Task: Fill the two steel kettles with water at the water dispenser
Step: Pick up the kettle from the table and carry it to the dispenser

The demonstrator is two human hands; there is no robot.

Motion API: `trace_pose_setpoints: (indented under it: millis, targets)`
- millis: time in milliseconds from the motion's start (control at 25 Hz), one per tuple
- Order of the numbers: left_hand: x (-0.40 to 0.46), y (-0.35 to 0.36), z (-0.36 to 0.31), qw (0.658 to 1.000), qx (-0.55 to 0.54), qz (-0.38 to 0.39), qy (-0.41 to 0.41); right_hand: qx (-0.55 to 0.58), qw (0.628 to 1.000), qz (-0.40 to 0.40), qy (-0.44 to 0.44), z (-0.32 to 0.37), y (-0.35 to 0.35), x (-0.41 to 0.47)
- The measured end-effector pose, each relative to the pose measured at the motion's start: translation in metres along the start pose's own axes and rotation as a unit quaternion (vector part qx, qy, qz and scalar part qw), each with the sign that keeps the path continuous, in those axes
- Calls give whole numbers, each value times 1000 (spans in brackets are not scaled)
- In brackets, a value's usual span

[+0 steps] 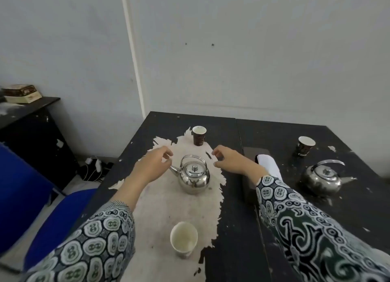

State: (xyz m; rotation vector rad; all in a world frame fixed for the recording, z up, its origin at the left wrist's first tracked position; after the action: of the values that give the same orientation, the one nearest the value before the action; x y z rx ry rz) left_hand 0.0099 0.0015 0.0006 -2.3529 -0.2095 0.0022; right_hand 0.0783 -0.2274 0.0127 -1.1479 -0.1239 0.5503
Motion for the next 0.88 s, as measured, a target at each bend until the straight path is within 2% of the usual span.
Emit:
trace_pose_setpoints:
  millis: [240,440,640,760,880]
  targets:
    - [50,45,26,998,-22,58,0,41,998,-9,36,0,41,52]
    - [85,88,45,995,1,95,9,48,997,-18,62,-13,77,85]
    - [92,97,51,998,22,59,14,56,990,-73,107,-14,87,100]
    - [88,88,54,997,43,59,14,42,994,-66,79,-4,85,100]
    - [75,67,51,999,18,37,34,53,996,-62,40,12,71,92]
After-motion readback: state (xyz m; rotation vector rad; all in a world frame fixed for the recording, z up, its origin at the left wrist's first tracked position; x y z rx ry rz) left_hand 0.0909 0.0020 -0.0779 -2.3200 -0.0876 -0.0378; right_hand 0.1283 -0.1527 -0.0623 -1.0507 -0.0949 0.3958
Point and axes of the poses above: each hand's wrist, its own x-axis towards the middle knuckle, its own y-axis out of the palm, z = x × y, the point moved 1 cm from there along x, towards the middle knuckle, and after that the axes turned 10 degrees about -x, right-handed, at the moved point
